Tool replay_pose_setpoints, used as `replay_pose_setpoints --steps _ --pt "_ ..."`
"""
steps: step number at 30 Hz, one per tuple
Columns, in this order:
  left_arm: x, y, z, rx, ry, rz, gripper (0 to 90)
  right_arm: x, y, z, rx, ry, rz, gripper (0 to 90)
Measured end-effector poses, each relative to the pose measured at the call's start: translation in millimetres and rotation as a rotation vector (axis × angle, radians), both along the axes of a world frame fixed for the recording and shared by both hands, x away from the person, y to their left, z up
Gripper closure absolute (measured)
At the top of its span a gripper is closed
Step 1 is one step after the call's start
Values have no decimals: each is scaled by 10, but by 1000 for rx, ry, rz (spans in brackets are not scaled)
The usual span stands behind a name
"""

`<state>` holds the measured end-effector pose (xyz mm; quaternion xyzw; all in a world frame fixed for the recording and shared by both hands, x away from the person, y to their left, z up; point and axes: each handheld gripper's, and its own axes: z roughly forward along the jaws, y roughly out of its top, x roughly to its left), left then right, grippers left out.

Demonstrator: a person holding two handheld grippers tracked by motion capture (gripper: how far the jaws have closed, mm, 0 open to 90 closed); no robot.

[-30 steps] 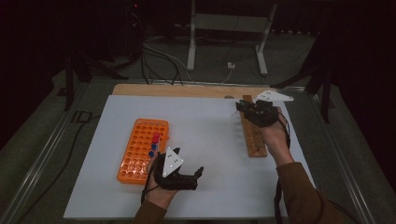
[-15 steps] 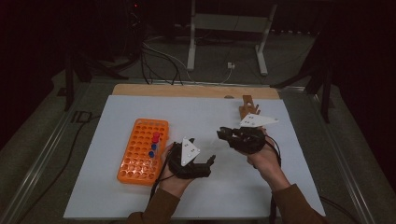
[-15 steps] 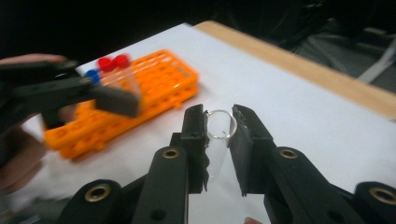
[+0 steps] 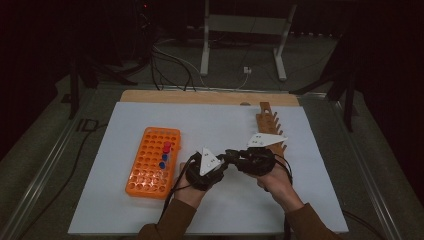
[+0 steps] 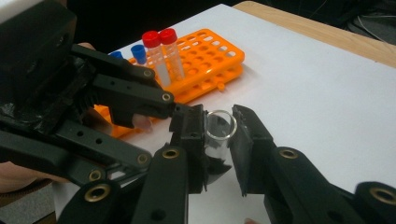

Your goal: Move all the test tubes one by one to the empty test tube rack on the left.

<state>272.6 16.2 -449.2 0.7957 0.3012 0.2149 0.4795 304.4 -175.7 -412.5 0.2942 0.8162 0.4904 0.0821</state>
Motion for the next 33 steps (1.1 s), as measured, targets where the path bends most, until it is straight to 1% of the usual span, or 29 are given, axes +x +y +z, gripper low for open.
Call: replay_pose_setpoints --steps 2,4,6,7,10,11,12,15,16,17,19,20,22,24,26,30,33 --pt "-15 -3 0 6 -4 -16 755 -3 -8 -4 6 5 2 756" --pt "-37 2 14 -1 -4 -16 762 -11 -39 -8 33 18 2 740" --pt "-51 36 23 -18 -2 -11 762 -30 -96 3 78 18 4 660" --pt "-57 63 26 -19 -3 -6 763 -41 -129 15 93 11 -1 608" --pt "-86 166 28 -30 -3 11 764 -77 -266 39 149 -30 -28 446" --pt "-103 206 26 -38 -2 17 764 -79 -307 34 153 -42 -41 399" --pt "-120 249 24 -43 -4 23 764 -86 -357 21 150 -55 -70 345" --pt "-172 397 12 -71 5 35 763 -111 -508 -70 118 -96 -165 229" --pt "-189 451 7 -80 6 40 763 -121 -540 -95 107 -107 -188 203" --pt "-213 520 4 -90 8 50 762 -134 -582 -127 100 -119 -216 188" --pt "-248 635 -2 -99 4 63 762 -153 -683 -187 99 -134 -251 171" --pt "-268 690 -6 -102 -1 72 762 -166 -723 -207 104 -142 -275 161" --pt "-303 782 -18 -108 -6 83 762 -185 -795 -241 132 -143 -300 152" --pt "-342 877 -37 -114 -11 93 762 -208 -869 -277 143 -151 -335 136" --pt "-376 968 -50 -112 -14 96 762 -223 -919 -296 151 -149 -361 94" --pt "-441 1153 -44 -121 -24 93 763 -254 -1010 -311 154 -153 -385 25" --pt "-476 1284 -46 -127 -27 108 762 -261 -1056 -320 151 -151 -399 6"
